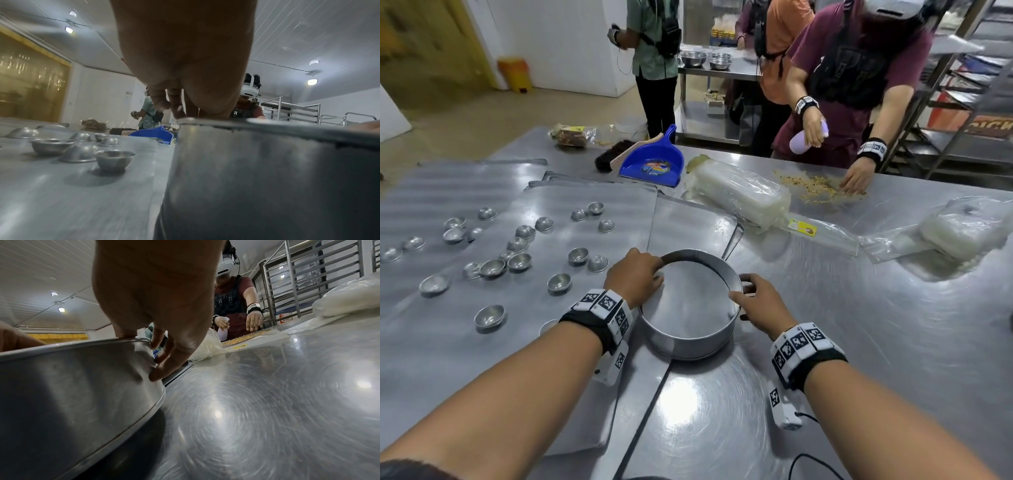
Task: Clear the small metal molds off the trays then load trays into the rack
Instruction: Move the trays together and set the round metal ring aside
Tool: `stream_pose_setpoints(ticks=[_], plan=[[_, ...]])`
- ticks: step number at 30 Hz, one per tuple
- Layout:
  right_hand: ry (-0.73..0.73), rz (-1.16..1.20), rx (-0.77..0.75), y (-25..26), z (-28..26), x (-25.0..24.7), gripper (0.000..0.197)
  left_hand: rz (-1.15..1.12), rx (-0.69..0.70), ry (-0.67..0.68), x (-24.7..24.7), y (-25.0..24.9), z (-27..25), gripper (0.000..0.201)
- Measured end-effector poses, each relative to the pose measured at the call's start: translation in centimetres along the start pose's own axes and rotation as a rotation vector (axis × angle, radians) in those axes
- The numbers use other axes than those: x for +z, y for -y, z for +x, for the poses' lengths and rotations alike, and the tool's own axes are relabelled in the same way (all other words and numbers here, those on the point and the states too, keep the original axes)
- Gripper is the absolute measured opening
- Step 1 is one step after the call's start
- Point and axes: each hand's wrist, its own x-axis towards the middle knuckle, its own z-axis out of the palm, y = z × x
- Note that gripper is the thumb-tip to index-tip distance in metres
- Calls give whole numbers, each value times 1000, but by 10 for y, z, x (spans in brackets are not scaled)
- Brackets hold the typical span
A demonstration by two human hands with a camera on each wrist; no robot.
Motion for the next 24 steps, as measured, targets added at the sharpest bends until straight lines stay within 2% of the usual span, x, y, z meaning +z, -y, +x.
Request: stream_pose_setpoints(ticks=[3, 6, 12, 14, 17, 18, 21, 24], plan=[[4, 6, -11, 0, -1, 1, 40, -59, 49, -72, 5, 8, -7, 35], [-6, 28, -11, 0, -2, 3, 39, -225, -7, -110, 5, 12, -19, 48], [-10, 94, 5, -2, -6, 6, 33, -558, -215, 47, 5, 21, -33, 50], [8, 129, 19, -3, -8, 6, 35, -605, -222, 104, 8, 26, -33, 53], [21, 219, 43, -4, -13, 6, 38, -618, -179, 117, 20, 34, -27, 76], [14, 243, 43, -4, -15, 6, 37, -635, -171, 127, 17, 30, -29, 77], [-24, 259, 34, -8, -24, -2, 35, -749, -197, 168, 10, 14, -32, 59], [-79, 272, 44, -16, -33, -16, 35, -783, -146, 182, 14, -3, -29, 60]])
